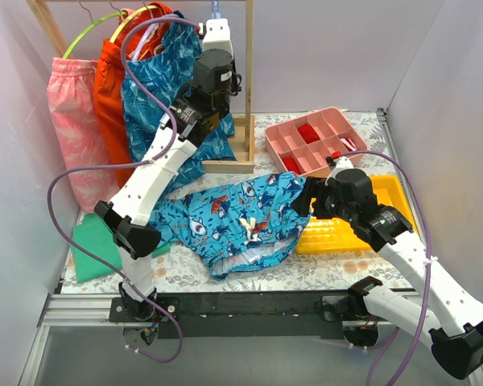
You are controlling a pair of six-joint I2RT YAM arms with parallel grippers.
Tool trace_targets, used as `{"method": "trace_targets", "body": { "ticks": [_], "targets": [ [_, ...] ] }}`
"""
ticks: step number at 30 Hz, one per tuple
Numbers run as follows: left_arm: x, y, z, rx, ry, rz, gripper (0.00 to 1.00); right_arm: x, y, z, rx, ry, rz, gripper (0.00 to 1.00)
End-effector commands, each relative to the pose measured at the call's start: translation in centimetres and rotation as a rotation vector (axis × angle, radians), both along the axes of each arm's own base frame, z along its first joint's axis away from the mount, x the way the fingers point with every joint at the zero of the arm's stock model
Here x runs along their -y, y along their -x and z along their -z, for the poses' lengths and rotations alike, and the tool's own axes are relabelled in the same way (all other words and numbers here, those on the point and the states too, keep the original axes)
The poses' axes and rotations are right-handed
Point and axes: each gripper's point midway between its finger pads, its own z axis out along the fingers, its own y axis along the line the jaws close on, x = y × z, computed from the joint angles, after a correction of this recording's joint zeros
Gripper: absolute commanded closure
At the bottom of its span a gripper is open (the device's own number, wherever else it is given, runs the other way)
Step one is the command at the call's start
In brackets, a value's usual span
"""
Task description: Place the shorts on the hanger
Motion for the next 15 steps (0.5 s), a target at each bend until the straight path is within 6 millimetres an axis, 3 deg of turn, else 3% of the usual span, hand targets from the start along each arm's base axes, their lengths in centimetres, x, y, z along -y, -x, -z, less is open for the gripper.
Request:
{"method": "trace_targets", "body": {
  "ticks": [1,9,15],
  "targets": [
    [-2.4,2.2,-5.7,0.121,0.104,0.027,1.0,-0.3,0.0,-0.9,0.032,-0.024,-0.01,0.23],
    [-2.7,3.0,-7.0,0.165,0.128,0.069,1.0,-0.2,-0.1,-0.6,0.035,-0.014,-0.007,0.23],
    [-2.9,3.2,-6.7,0.158,0.12,0.07,1.0,0.0,-0.2,-0.3,0.037,-0.003,-0.001,0.22]
  ]
}}
